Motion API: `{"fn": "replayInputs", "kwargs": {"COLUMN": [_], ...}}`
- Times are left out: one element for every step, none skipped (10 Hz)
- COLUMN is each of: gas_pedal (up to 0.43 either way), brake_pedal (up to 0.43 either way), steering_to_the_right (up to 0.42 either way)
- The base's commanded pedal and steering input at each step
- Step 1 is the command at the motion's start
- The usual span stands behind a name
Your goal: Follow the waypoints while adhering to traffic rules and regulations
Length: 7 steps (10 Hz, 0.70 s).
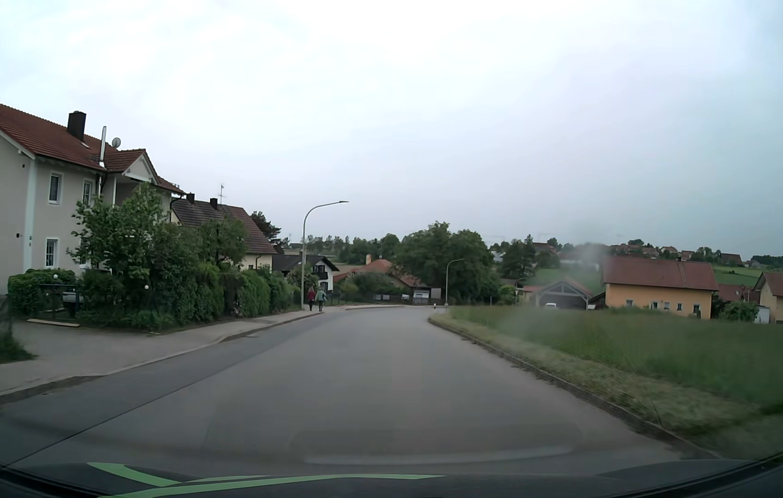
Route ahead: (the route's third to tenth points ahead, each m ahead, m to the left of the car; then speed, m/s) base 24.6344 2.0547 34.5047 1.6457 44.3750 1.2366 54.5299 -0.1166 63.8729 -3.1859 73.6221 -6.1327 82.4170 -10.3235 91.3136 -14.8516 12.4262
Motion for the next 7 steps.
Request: {"fn": "replayInputs", "kwargs": {"gas_pedal": [0.000,0.000,0.000,0.000,0.000,0.000,0.000], "brake_pedal": [0.000,0.000,0.000,0.000,0.000,0.000,0.000], "steering_to_the_right": [-0.005,-0.005,-0.005,-0.005,-0.005,-0.004,-0.003]}}
